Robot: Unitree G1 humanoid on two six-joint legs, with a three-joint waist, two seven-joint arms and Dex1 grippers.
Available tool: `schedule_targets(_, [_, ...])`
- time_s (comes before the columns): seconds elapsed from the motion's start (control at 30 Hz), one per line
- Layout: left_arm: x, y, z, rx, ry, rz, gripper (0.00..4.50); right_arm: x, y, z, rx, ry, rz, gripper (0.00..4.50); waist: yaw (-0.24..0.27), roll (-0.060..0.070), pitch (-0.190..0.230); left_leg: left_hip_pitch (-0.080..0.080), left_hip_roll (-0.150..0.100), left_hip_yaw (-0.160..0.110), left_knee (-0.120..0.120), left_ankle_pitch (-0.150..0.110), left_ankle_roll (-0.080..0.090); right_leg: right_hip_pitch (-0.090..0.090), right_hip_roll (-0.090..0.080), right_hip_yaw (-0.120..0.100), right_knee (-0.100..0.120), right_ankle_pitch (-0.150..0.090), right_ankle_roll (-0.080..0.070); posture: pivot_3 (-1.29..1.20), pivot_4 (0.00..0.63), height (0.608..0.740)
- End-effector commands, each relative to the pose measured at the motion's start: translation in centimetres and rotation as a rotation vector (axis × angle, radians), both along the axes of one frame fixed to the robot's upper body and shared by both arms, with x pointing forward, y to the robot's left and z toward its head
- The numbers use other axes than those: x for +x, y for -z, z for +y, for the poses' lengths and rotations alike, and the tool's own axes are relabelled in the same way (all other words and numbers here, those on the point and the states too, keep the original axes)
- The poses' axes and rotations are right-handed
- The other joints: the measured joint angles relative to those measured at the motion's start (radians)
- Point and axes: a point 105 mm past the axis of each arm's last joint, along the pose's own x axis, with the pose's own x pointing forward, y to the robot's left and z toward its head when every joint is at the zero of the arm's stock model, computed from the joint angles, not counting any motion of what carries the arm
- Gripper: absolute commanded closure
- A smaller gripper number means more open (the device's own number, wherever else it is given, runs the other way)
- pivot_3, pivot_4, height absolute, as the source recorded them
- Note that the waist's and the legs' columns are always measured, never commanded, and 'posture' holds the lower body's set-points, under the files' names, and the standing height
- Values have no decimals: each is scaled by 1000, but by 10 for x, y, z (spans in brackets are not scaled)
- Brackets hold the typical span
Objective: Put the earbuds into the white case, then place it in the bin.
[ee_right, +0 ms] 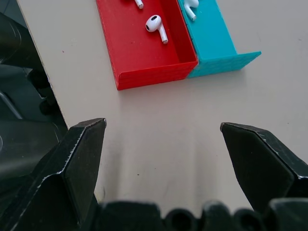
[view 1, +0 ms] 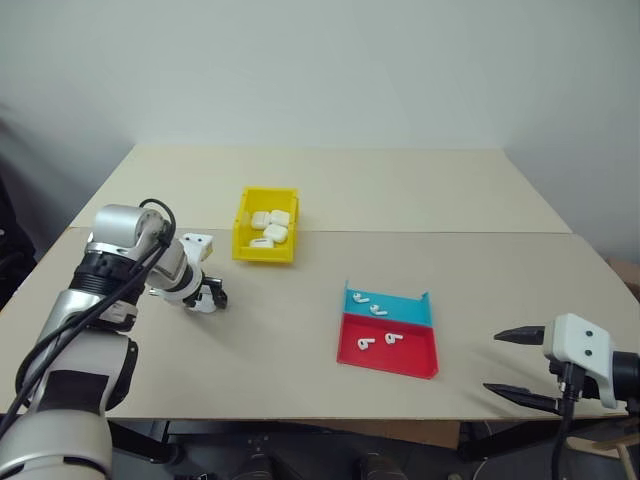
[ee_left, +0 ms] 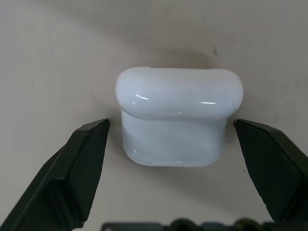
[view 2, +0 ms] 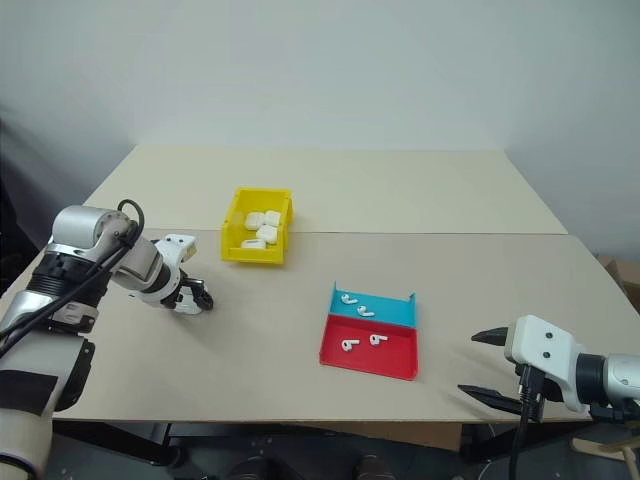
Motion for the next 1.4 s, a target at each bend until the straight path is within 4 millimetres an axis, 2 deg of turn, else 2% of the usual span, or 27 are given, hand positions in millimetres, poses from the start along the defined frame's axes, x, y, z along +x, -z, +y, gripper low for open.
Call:
schedule_targets(0.03, [1, -4, 1, -12, 0, -13, 0, 1, -9, 4, -24, -23, -46, 87, 0, 0, 0, 0, 0, 0, 0, 0, 0, 0, 0, 0, 0, 0, 0, 0, 150, 740])
schedule_targets(0.17, [1, 0, 4, -11, -19, -2, 0, 1, -9, 4, -30, -21, -48, 87, 0, 0, 0, 0, 0, 0, 0, 0, 0, 0, 0, 0, 0, 0, 0, 0, 150, 740])
schedule_targets(0.27, [0, 2, 5, -14, -20, 6, 526, 1, -11, 4, -23, -19, -50, 0, 0, 0, 0, 0, -1, -1, 0, 0, 0, 0, 0, 0, 0, 0, 0, 0, 150, 740])
schedule_targets(0.37, [-1, 4, 6, -17, -23, 11, 1501, 1, -11, 4, -29, -17, -51, 0, -1, 0, 0, 0, -2, -3, 0, 0, 0, 0, 0, 0, 0, 0, 0, 0, 150, 740])
schedule_targets(0.4, [-1, 4, 6, -21, -23, 11, 1703, 1, -11, 4, -30, -16, -51, 0, 0, 0, 0, 0, -2, -3, 0, 0, 0, 1, 0, 0, 0, 0, 0, 0, 150, 740])
schedule_targets(0.5, [1, 0, 5, -29, -20, -4, 1707, 2, -11, 4, -32, -15, -52, 0, -1, 0, 0, 0, -2, -4, 0, 0, 0, 1, 0, 0, 0, 0, 0, 0, 150, 740])
schedule_targets(0.7, [8, -29, -10, -41, 74, -147, 1707, 5, -15, 2, -36, -11, -67, 0, 0, 0, 0, -2, -3, -5, 1, 0, 0, 0, 0, -1, 0, 0, 0, 0, 150, 740])
schedule_targets(0.83, [3, -67, -21, -43, 196, -322, 1707, 10, -26, 1, -46, -14, -86, 0, -2, 0, 0, -4, -3, -6, 1, 0, 0, -2, 0, -2, 0, 1, 0, 0, 150, 740])
schedule_targets(0.97, [-16, -100, -33, -138, 327, -476, 1707, 13, -39, 3, -60, -35, -105, 0, -5, 1, 0, -3, -3, -6, 1, 0, 0, -2, 0, -1, 0, 1, -1, 0, 150, 740])
schedule_targets(1.1, [-45, -127, -69, -226, 605, -798, 1707, 19, -49, 10, -119, -59, -52, 0, -3, 1, 0, -2, -3, -6, 2, 0, 0, 1, 0, -1, 1, 1, -1, 0, 150, 740])
schedule_targets(1.13, [-49, -129, -76, -210, 640, -875, 1707, 21, -50, 10, -141, -64, -48, 0, -2, 1, -1, -1, -3, -6, 2, 0, 0, 1, -1, -1, 1, 1, -1, 0, 150, 740])
schedule_targets(1.23, [-62, -130, -98, -307, 755, -1080, 1707, 27, -57, 17, -194, -107, -44, 0, 4, 1, -1, 0, -3, -7, 2, 0, 0, 2, -1, -2, 1, 3, -5, 0, 150, 740])
schedule_targets(1.3, [-74, -131, -113, -446, 835, -1225, 1707, 28, -61, 25, -248, -185, -63, 0, 7, 2, -2, 0, -4, -7, 2, 0, 0, 2, -1, -1, 0, 3, -5, 0, 150, 740])
schedule_targets(1.4, [-92, -123, -126, -647, 926, -1298, 1707, 23, -61, 38, -311, -309, -32, 0, 6, 3, -2, -2, -4, -7, 3, 1, 0, 1, -1, -1, -1, 4, -5, 0, 150, 740])
